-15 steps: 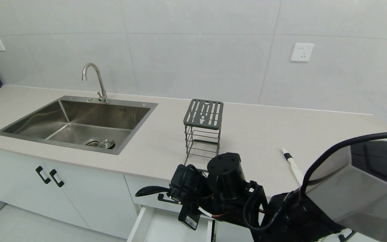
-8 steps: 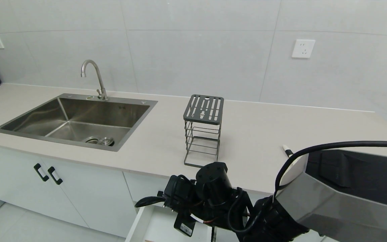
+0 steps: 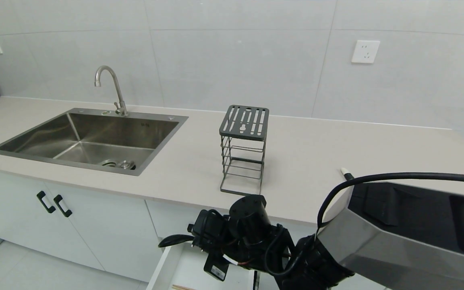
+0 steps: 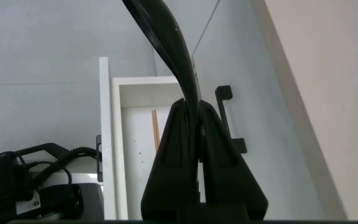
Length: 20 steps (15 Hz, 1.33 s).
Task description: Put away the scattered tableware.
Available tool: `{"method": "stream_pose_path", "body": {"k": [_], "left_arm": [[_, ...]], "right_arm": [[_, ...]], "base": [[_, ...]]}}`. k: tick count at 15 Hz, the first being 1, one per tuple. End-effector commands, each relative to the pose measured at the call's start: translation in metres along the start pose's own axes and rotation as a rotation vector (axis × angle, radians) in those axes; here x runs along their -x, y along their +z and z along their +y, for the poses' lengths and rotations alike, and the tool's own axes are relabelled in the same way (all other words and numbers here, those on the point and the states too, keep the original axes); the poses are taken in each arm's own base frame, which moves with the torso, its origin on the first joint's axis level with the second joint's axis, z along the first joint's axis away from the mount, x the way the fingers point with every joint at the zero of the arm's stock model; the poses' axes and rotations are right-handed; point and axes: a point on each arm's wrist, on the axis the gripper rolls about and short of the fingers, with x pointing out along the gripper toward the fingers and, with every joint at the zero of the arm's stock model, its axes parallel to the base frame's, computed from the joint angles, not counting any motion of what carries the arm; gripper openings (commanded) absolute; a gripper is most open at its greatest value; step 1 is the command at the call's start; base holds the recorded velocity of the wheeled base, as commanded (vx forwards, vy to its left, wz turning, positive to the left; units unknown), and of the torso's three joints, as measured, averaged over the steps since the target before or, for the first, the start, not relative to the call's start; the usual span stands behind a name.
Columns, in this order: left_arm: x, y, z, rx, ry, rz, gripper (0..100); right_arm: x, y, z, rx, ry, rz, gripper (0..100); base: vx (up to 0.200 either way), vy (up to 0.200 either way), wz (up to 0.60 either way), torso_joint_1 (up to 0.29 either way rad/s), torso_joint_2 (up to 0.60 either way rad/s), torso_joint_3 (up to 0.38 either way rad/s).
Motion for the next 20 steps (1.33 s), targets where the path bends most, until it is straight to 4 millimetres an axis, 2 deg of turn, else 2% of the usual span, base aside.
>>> {"method": "stream_pose_path", "body": {"k": [1, 12, 20], "left_arm": [[0.000, 0.000, 0.000, 0.000, 0.000, 0.000, 100], [0.000, 0.000, 0.000, 0.000, 0.000, 0.000, 100], [0.000, 0.000, 0.000, 0.000, 0.000, 0.000, 100]], "right_arm": [[-0.007, 0.003, 0.005, 0.009, 0.013, -0.014, 0], [-0.027, 0.013, 0.002, 0.023, 0.028, -0.029, 0], [-0.035, 0.005, 0.006, 0.002, 0.083, 0.059, 0]], "base": [[0.000, 0.000, 0.00, -0.129, 0.27, 0.124], [0.000, 0.000, 0.00, -0.125, 0.25, 0.123], [0.000, 0.000, 0.00, -0.115, 0.23, 0.115]]}}
